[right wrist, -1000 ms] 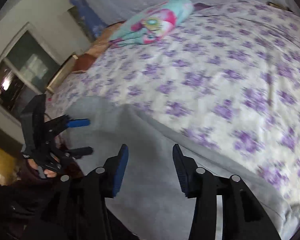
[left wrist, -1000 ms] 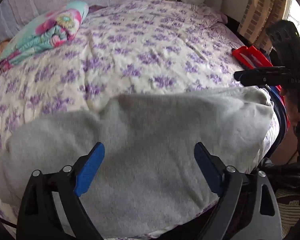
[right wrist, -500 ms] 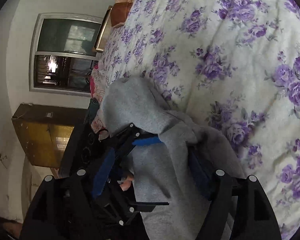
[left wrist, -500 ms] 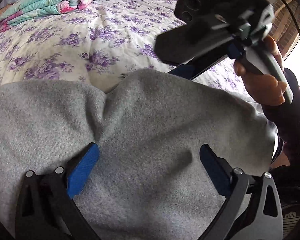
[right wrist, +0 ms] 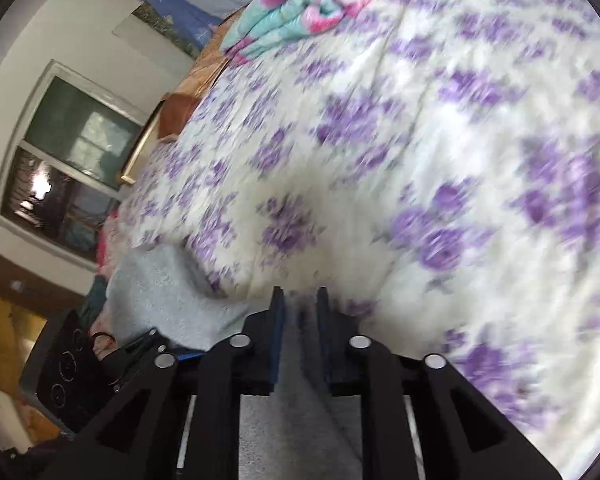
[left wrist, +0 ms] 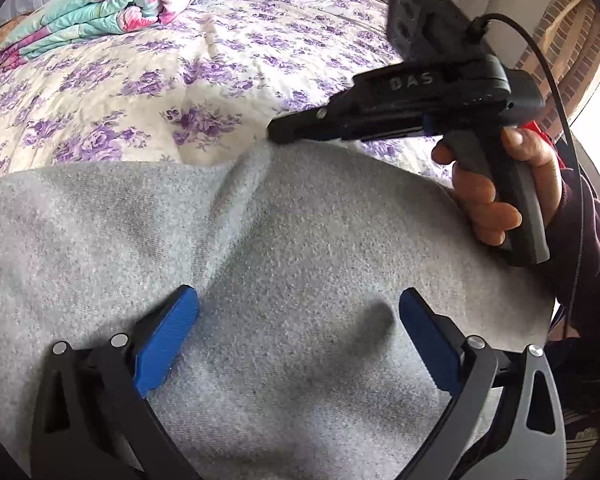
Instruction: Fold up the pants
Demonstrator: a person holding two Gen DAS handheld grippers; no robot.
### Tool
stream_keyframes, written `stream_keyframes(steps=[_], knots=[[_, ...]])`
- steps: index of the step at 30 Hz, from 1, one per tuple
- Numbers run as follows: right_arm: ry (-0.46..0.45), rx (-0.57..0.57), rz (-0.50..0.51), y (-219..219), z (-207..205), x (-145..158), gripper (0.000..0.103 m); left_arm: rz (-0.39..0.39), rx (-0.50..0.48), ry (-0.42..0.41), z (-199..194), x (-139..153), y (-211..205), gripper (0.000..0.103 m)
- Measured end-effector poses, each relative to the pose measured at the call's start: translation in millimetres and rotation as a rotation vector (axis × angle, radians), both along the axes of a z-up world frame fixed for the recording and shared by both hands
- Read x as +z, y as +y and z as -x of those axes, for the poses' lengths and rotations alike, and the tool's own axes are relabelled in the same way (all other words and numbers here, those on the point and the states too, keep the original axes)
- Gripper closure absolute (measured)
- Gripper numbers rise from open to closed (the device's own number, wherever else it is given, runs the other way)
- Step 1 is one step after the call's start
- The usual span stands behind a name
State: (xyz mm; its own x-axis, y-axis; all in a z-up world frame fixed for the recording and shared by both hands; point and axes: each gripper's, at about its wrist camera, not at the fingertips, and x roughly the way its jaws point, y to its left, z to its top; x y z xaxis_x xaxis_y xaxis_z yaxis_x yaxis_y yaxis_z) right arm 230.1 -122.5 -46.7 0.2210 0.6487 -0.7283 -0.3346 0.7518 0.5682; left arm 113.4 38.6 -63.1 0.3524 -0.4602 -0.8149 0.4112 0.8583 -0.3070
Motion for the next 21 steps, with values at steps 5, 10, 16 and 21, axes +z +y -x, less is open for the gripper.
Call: stream_keyframes(steps=[5, 10, 16, 21], knots=[[-0.207, -0.052, -0.063, -59, 78, 101, 0.066, 0.01, 0.032, -0.094, 15, 56, 18, 0.005], [-0.253, -0.259, 0.142, -109, 205, 65, 0.03, -0.151, 0.161, -0.005, -1, 19, 46, 0.005], [-0.206, -0.582, 0.103, -253, 244, -19, 0.103, -0.101, 0.161, -0.074, 9, 13, 62, 0.005], [-0.256, -0.627, 0.116, -265, 259, -6, 0.099, -0.098, 0.202, -0.109, 30, 20, 62, 0.007]])
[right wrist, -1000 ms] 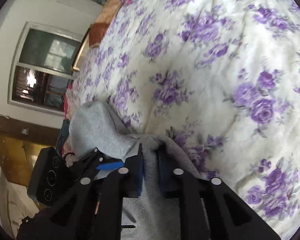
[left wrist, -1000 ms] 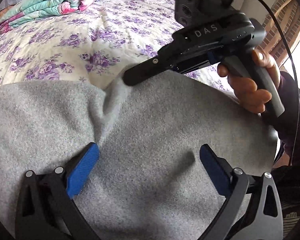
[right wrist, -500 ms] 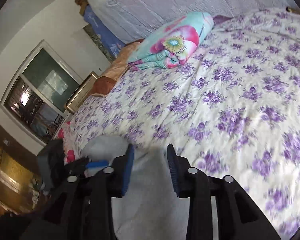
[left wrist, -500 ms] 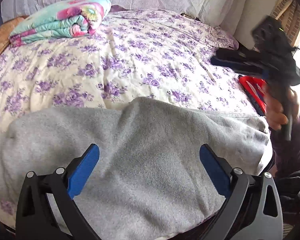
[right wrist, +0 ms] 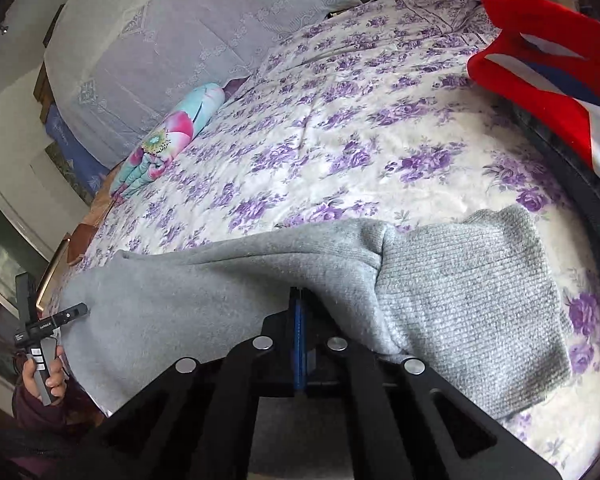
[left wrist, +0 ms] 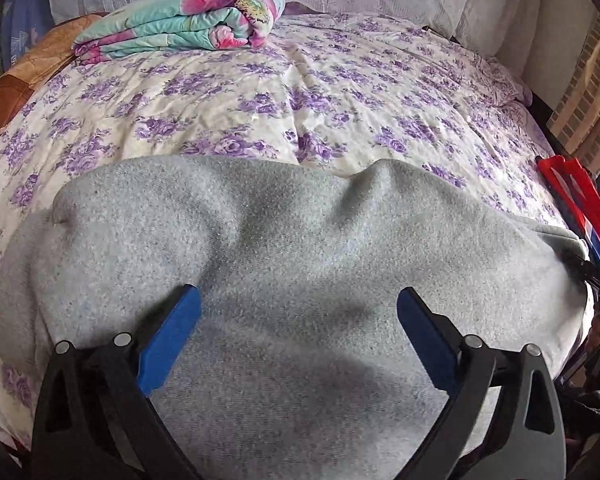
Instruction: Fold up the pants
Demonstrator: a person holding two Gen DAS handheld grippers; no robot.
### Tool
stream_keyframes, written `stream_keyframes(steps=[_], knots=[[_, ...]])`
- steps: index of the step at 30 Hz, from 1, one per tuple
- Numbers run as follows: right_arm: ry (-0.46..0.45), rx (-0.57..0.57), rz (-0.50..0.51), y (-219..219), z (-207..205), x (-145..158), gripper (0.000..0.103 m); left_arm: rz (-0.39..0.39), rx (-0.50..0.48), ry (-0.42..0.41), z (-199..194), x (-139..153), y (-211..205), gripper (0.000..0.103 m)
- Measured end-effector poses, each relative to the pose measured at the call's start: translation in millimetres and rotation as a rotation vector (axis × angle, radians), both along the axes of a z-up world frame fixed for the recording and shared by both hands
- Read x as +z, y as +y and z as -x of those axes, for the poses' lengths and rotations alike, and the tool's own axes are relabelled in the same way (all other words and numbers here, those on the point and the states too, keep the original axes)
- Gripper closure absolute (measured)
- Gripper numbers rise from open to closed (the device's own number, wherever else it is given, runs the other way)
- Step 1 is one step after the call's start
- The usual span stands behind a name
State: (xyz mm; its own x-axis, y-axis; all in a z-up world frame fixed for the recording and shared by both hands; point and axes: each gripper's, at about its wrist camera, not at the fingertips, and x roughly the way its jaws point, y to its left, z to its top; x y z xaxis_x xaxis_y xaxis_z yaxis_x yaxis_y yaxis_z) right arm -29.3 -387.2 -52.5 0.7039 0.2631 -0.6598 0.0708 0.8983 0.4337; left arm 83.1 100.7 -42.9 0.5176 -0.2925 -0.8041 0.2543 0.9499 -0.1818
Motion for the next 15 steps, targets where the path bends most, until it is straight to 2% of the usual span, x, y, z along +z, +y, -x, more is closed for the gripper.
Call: stream_keyframes(steps=[1, 2, 3, 4, 6, 8, 9, 10, 11, 12, 13, 15], knots=[[-0.003, -0.002, 0.008, 3, 4, 5, 0.092, 0.001, 0.006, -0.005, 5, 5, 0, 0.007], [-0.01, -0.016, 0.021, 4, 10, 11, 0.065, 0.015, 0.006, -0.013, 15, 12, 2, 0.007], [-0.031, -0.038, 0.032, 3, 20, 19, 0.051, 0.019, 0.007, -0.021, 25, 17, 4, 0.007], [-0.053, -0.055, 0.053, 5, 29, 30, 0.048, 0.002, 0.024, -0.031, 35, 22, 7, 0.006], [-0.069, -0.107, 0.222, 11, 47, 45, 0.043, -0.066, 0.065, -0.055, 56, 24, 13, 0.005], [-0.03, -0.134, 0.371, 11, 55, 43, 0.042, -0.185, 0.12, -0.021, 62, 5, 18, 0.005], [0.02, -0.126, 0.386, 8, 50, 32, 0.042, -0.183, 0.136, 0.025, 58, -11, 25, 0.004], [0.087, -0.109, 0.364, 3, 42, 15, 0.042, -0.133, 0.154, 0.068, 54, -27, 34, 0.004], [0.11, -0.093, 0.354, -1, 38, 1, 0.041, -0.135, 0.161, 0.001, 57, -28, 35, 0.004], [0.074, -0.09, 0.392, 2, 40, -2, 0.04, -0.16, 0.158, -0.001, 56, -30, 31, 0.004], [0.08, -0.093, 0.407, 4, 40, 0, 0.04, -0.152, 0.17, 0.008, 56, -28, 31, 0.004], [0.067, -0.108, 0.373, 2, 43, 12, 0.04, -0.096, 0.186, 0.036, 55, -23, 39, 0.004]])
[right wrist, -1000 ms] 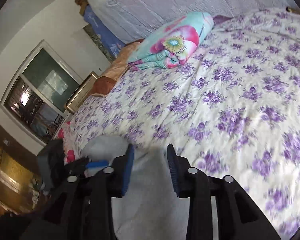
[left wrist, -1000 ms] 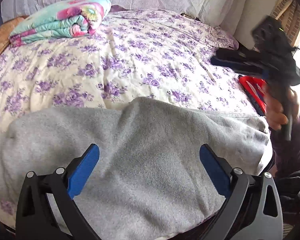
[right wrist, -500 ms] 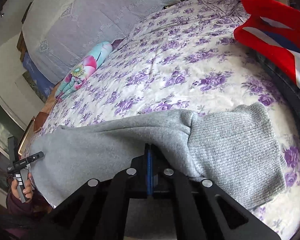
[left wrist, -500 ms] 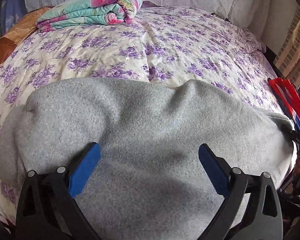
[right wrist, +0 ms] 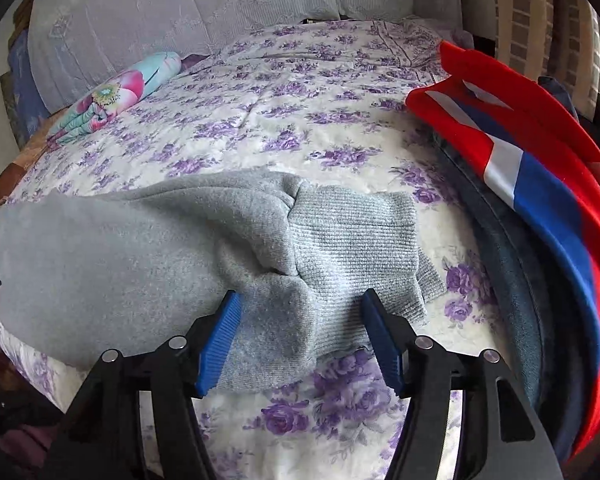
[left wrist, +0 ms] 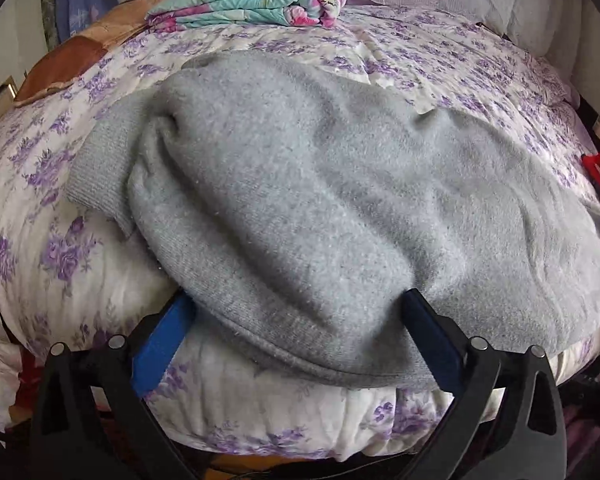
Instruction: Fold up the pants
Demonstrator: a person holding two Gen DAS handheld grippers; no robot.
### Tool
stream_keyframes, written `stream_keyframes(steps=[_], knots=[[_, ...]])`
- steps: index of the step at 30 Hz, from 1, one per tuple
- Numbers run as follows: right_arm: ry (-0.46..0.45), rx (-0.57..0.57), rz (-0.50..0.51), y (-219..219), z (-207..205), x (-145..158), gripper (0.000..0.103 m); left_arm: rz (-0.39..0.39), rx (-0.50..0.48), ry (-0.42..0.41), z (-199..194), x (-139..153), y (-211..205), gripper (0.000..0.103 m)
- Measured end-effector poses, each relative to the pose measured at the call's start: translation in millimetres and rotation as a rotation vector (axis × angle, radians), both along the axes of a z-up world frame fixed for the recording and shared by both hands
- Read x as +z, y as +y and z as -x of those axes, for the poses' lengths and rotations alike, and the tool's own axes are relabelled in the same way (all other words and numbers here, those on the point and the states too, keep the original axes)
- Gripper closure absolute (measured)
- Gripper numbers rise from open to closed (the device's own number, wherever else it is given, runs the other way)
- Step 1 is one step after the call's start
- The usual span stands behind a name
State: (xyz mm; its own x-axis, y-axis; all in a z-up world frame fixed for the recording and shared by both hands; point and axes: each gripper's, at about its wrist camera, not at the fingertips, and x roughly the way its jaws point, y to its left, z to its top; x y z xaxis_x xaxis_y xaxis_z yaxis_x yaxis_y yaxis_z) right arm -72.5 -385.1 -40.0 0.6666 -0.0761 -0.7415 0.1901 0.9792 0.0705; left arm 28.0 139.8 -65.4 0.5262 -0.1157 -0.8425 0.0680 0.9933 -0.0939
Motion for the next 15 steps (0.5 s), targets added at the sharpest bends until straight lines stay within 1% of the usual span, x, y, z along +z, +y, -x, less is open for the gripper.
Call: stream_keyframes(steps=[1, 3, 4, 6, 7, 8, 9, 10, 11, 12, 14, 15], knots=[[-0.026, -0.001, -0.011, -2, 6, 9, 0.041, 0.019, 0.005, -0.003, 3, 4, 4, 0.004], [-0.076, -0.012, 0.016, -5, 18, 27, 0.041, 0.029, 0.013, -0.017, 14, 15, 11, 0.004], [-0.096, -0.017, 0.028, -9, 19, 34, 0.04, 0.037, 0.009, -0.045, 20, 24, 14, 0.004], [-0.113, -0.028, -0.003, -24, 14, 40, 0.04, 0.068, 0.002, -0.122, 30, 45, 21, 0.004], [-0.098, -0.029, -0.027, -31, 6, 37, 0.04, 0.083, -0.003, -0.163, 33, 56, 22, 0.005], [-0.061, -0.031, -0.048, -38, -3, 29, 0.04, 0.092, -0.005, -0.198, 32, 65, 23, 0.005], [-0.002, -0.031, -0.076, -42, -13, 16, 0.04, 0.106, -0.015, -0.215, 27, 70, 22, 0.005], [0.052, -0.026, -0.123, -46, -22, -1, 0.037, 0.121, -0.026, -0.217, 19, 71, 19, 0.004], [0.041, -0.034, -0.149, -49, -23, -9, 0.034, 0.123, -0.028, -0.203, 7, 67, 16, 0.005], [0.022, -0.04, -0.155, -49, -21, -8, 0.033, 0.12, -0.02, -0.179, -6, 59, 13, 0.005], [-0.03, -0.076, -0.154, -46, -8, 2, 0.033, 0.07, 0.01, -0.093, -35, 31, 11, 0.005], [-0.061, -0.097, -0.169, -46, 3, 7, 0.032, 0.05, 0.021, -0.07, -42, 18, 13, 0.005]])
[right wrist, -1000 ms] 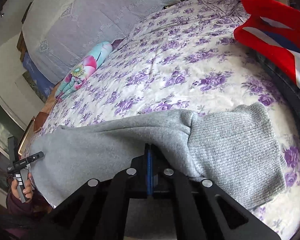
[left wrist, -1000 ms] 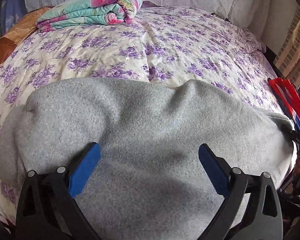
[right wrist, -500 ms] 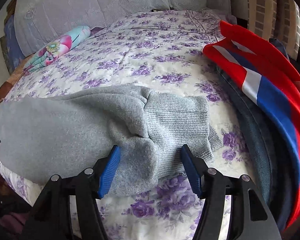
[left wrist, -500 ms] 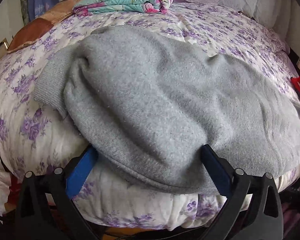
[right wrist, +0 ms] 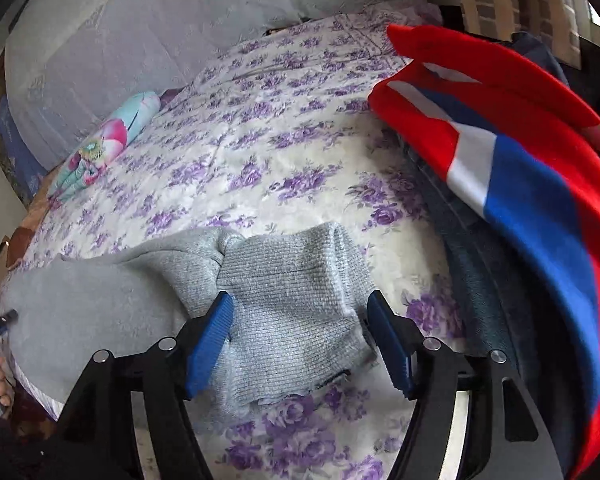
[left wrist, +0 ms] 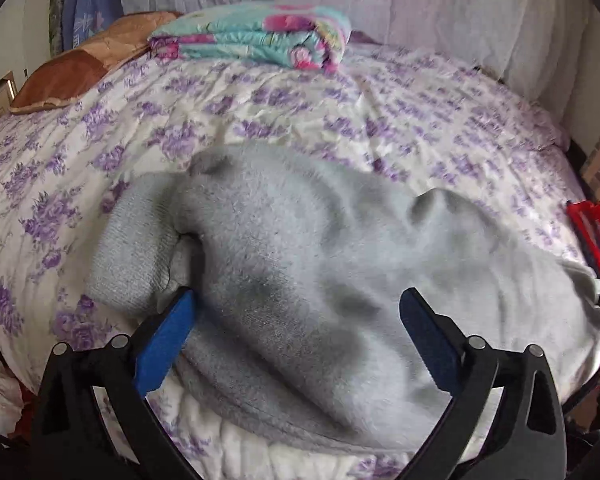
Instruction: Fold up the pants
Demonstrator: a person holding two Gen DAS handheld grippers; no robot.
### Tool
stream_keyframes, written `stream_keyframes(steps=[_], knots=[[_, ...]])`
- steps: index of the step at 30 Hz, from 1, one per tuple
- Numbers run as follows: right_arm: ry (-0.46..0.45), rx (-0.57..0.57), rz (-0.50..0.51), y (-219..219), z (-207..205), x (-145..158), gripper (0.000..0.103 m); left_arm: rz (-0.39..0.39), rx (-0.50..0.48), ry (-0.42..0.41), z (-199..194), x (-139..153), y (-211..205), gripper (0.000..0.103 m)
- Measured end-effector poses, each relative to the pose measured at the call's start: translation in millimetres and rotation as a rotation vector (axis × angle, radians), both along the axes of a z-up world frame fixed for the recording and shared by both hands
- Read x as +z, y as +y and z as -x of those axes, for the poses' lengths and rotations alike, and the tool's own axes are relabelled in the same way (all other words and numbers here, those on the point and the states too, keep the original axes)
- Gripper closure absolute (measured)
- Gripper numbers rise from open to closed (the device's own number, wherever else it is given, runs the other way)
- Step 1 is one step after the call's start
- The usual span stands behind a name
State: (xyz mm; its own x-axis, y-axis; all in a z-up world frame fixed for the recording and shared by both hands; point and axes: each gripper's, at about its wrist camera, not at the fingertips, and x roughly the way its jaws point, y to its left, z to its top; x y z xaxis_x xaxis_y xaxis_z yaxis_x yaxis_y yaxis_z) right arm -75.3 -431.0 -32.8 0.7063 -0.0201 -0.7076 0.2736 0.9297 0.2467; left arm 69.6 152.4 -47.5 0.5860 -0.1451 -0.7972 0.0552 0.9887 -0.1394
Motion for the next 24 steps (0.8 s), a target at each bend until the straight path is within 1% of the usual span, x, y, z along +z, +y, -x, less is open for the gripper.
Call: stream_keyframes(steps=[1, 2, 3, 5, 6, 7, 9, 11, 13, 14, 15, 16, 18, 19, 20, 21, 22, 23, 24], knots=[[-0.024, -0.025, -0.021, -1, 12, 3, 0.032, -0.037, 0.001, -0.014, -1, -7, -2, 0.004], [-0.044, -0.054, -0.057, -3, 26, 2, 0.024, -0.084, -0.009, -0.038, 3, -9, -7, 0.004], [-0.067, -0.074, -0.113, -7, 38, -2, 0.021, -0.105, -0.013, -0.045, 5, -10, -10, 0.004], [-0.101, -0.075, -0.229, -10, 53, -15, 0.02, -0.082, -0.012, -0.046, 6, -10, -6, 0.004], [-0.119, -0.065, -0.261, -9, 56, -21, 0.019, -0.065, -0.011, -0.043, 6, -9, -3, 0.004], [-0.141, -0.061, -0.26, -7, 57, -23, 0.018, -0.054, -0.009, -0.041, 5, -8, -2, 0.004], [-0.172, -0.045, -0.261, -5, 52, -23, 0.018, -0.057, -0.002, -0.036, 4, -8, -3, 0.004], [-0.182, -0.027, -0.268, -2, 40, -24, 0.02, -0.055, 0.005, -0.033, 4, -7, -3, 0.004], [-0.163, -0.005, -0.268, -1, 23, -28, 0.021, -0.012, 0.025, -0.038, 8, 1, 0, 0.005], [-0.159, -0.006, -0.263, -1, 18, -30, 0.022, 0.022, 0.031, -0.04, 11, 8, 1, 0.005], [-0.166, -0.003, -0.264, -1, 15, -30, 0.023, 0.071, 0.017, -0.05, 16, 17, -1, 0.005], [-0.17, 0.002, -0.268, -3, 13, -31, 0.026, 0.112, -0.019, -0.068, 24, 27, -9, 0.005], [-0.18, 0.011, -0.304, -8, 11, -32, 0.038, 0.123, -0.136, -0.115, 42, 47, -45, 0.005], [-0.192, 0.025, -0.333, -11, 12, -34, 0.057, 0.137, -0.219, -0.129, 51, 54, -69, 0.005], [-0.209, 0.037, -0.365, -14, 14, -35, 0.069, 0.146, -0.306, -0.129, 59, 57, -97, 0.005], [-0.219, 0.032, -0.371, -16, 18, -34, 0.071, 0.142, -0.383, -0.119, 65, 56, -126, 0.005], [-0.223, 0.025, -0.348, -12, 20, -30, 0.073, 0.135, -0.455, -0.099, 70, 51, -154, 0.005], [-0.22, 0.016, -0.29, -5, 22, -23, 0.074, 0.121, -0.524, -0.076, 73, 42, -180, 0.005], [-0.212, 0.012, -0.191, 8, 22, -12, 0.074, 0.093, -0.568, -0.06, 74, 31, -202, 0.005]])
